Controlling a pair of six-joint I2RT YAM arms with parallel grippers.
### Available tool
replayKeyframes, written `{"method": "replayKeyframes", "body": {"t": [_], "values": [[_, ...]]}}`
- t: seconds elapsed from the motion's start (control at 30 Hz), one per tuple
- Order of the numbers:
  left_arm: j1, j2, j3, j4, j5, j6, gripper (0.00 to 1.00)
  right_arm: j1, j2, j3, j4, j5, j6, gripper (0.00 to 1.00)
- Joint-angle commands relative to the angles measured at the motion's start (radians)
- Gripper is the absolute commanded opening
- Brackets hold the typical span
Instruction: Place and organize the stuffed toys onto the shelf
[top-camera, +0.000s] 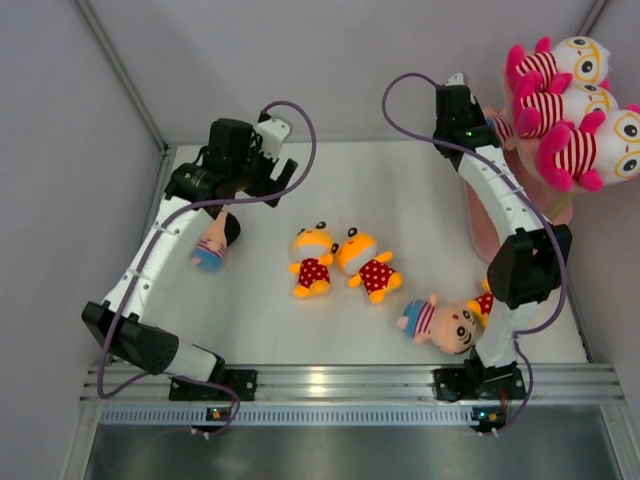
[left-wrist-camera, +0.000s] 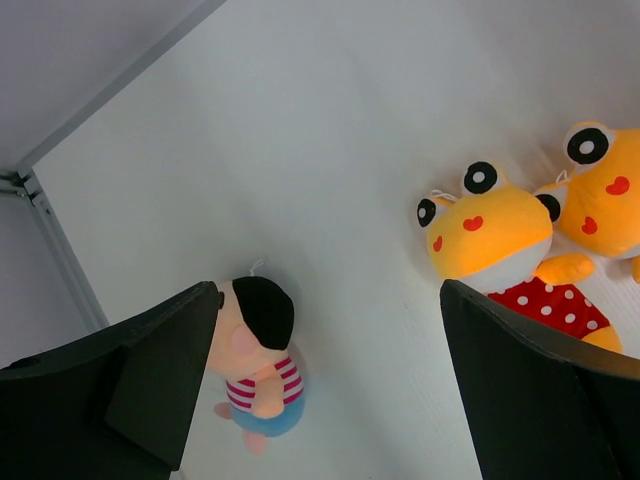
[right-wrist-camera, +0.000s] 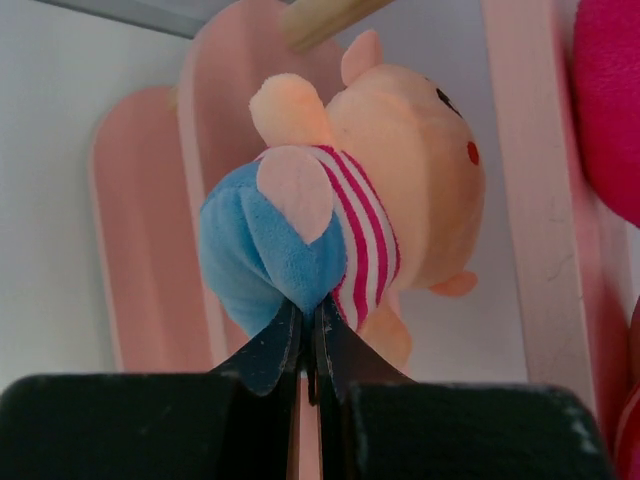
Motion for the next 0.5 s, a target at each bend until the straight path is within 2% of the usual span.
{"method": "replayKeyframes", "body": {"t": [0.0,0.13,0.47], "values": [[-0.003,0.017,0.006,0.036,0.007,0.009,0.98,-0.039,0.006,-0.004,0.134,0.050,-0.043,0.00],[-0.003,0.020,0.012,0.035,0.004,0.005,0.98,-0.050,0.019,-0.035,0.242,0.067,-0.080,0.00],[-0.003,0.003,0.001,0.034,0.005,0.004,0.98,-0.067,0.044,-0.052,0.260,0.037,-0.057,0.06]]}}
